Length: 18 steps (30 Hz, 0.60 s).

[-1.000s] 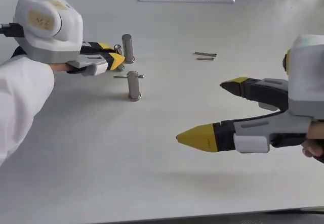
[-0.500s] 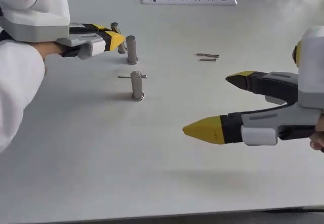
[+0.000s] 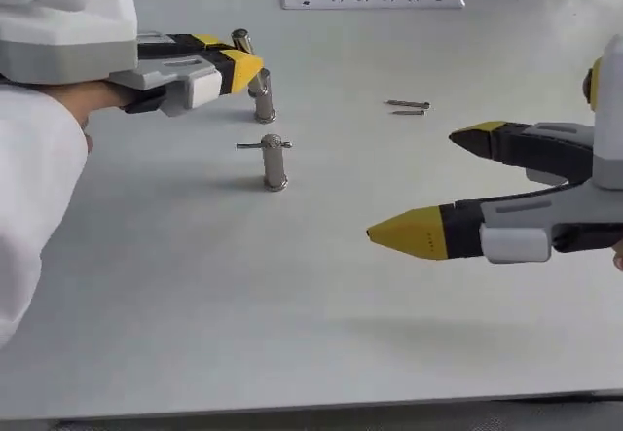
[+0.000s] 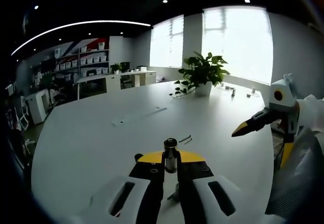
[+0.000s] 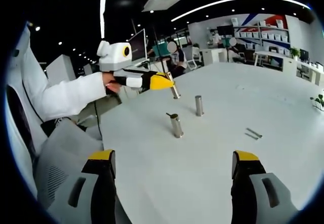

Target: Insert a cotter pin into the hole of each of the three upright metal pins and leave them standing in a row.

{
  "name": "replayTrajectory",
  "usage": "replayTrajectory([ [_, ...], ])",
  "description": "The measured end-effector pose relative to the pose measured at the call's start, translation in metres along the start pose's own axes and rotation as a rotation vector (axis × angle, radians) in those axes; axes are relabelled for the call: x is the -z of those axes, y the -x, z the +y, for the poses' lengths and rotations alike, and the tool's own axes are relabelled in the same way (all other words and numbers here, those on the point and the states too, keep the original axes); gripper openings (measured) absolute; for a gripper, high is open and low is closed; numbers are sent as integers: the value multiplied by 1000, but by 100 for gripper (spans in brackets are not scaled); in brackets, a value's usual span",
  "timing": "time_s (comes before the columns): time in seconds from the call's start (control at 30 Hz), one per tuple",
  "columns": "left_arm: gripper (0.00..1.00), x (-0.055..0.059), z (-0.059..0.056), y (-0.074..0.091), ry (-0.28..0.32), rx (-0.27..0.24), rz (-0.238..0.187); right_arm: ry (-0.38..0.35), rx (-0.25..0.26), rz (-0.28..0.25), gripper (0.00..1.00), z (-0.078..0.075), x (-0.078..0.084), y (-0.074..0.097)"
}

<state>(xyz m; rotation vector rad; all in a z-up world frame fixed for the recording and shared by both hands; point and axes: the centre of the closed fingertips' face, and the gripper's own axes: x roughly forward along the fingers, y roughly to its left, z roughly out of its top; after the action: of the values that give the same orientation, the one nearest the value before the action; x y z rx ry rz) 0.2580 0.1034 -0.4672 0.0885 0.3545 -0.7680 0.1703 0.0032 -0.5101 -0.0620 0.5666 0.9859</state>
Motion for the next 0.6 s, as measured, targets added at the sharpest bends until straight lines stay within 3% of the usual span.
replayTrajectory([
  [0.1,7,-1,-20,-1,-19,22,-8,4,-5,3,94,0,1,0],
  [0.3,6,-1,-44,-8,-14,51,-13,12,-15,9,93,1,3,2],
  [0.6,6,25,-64,-22,-12,69,43,11,-12,9,93,1,7,6],
])
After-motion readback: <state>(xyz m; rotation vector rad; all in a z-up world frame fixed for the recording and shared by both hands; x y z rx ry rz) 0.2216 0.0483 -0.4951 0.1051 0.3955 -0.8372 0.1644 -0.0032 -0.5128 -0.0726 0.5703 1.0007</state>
